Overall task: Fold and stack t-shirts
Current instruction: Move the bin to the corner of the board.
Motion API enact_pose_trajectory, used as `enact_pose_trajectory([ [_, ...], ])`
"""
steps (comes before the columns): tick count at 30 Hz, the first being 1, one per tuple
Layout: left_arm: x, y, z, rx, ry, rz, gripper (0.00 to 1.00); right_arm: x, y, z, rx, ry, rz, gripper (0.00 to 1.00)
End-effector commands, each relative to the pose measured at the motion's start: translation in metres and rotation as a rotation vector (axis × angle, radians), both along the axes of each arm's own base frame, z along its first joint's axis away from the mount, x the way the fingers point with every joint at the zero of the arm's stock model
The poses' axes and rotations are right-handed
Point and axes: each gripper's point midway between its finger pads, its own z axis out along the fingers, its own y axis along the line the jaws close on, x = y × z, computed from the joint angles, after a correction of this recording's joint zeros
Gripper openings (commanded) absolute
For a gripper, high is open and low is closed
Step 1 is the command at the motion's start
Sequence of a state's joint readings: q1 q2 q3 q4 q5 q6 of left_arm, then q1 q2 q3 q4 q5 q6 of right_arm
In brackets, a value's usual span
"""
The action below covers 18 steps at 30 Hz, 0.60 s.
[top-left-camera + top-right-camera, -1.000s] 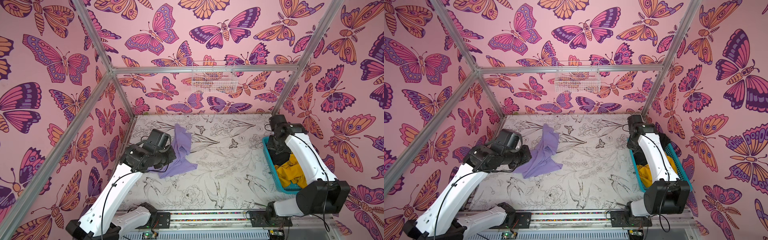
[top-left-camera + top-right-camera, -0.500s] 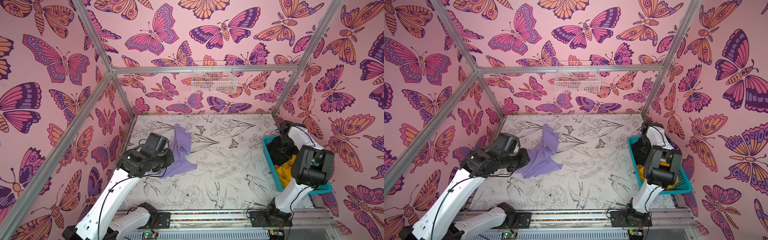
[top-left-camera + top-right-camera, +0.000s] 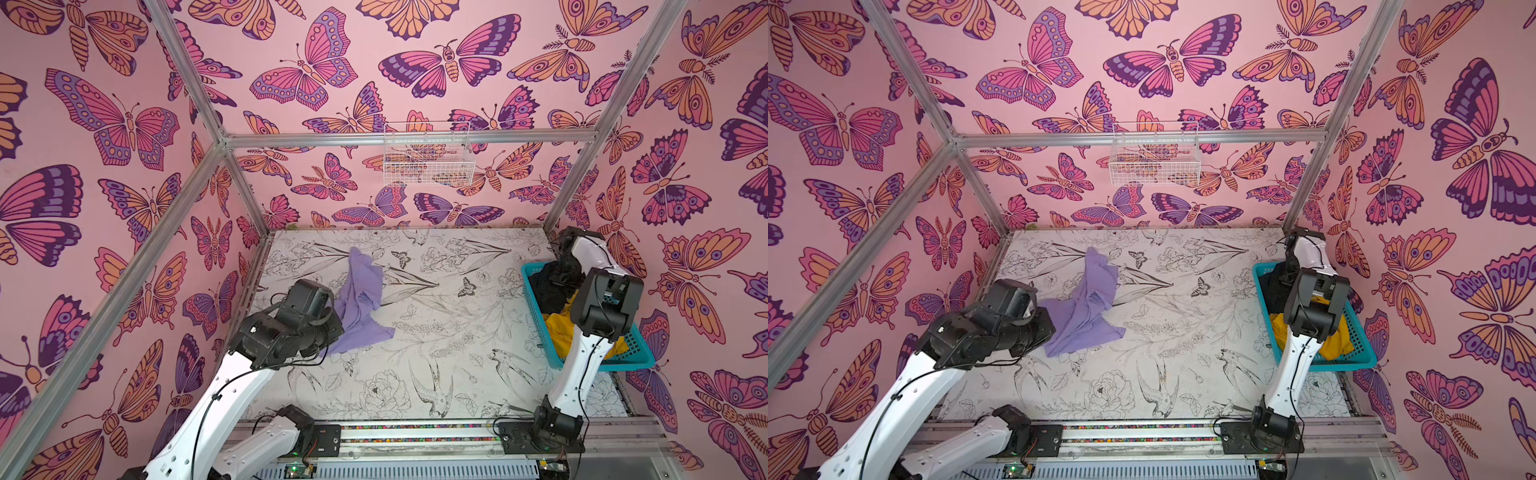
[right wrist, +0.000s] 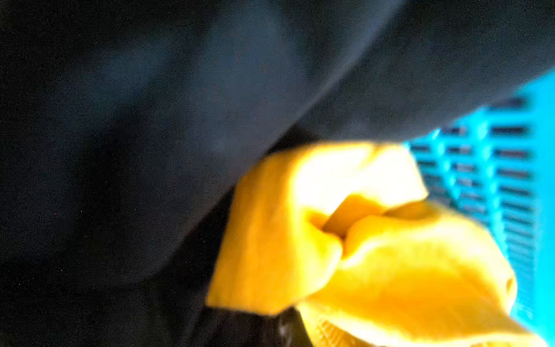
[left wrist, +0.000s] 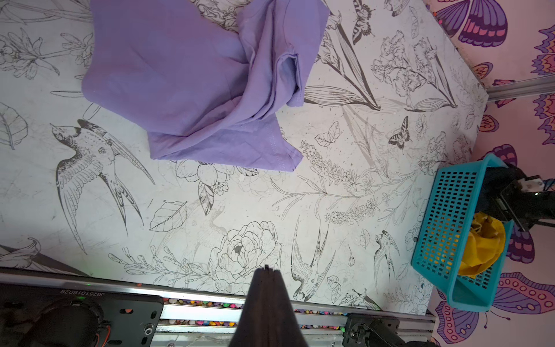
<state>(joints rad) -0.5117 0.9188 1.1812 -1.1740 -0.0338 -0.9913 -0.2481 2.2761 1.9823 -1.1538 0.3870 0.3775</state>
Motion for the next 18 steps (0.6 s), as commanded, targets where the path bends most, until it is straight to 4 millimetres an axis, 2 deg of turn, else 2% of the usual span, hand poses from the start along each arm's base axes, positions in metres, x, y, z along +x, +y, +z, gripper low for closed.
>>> enact_pose_trajectory([
  [1,-0.008,0.012,-0.005,-0.004,-0.015,0.076,0.00,0.030,-0.013,0.007,-0.053,-0.045,0.032,0.00],
  [5,-0.014,0.020,-0.009,-0.020,-0.024,0.123,0.00,0.069,-0.019,0.015,-0.055,-0.145,0.065,0.00],
  [10,-0.015,0.019,-0.017,-0.012,0.011,0.137,0.00,0.127,-0.006,0.028,0.059,-0.396,0.064,0.00],
  [18,0.001,0.005,-0.018,0.067,0.036,0.108,0.00,0.192,-0.014,0.090,0.041,-0.767,0.026,0.03],
])
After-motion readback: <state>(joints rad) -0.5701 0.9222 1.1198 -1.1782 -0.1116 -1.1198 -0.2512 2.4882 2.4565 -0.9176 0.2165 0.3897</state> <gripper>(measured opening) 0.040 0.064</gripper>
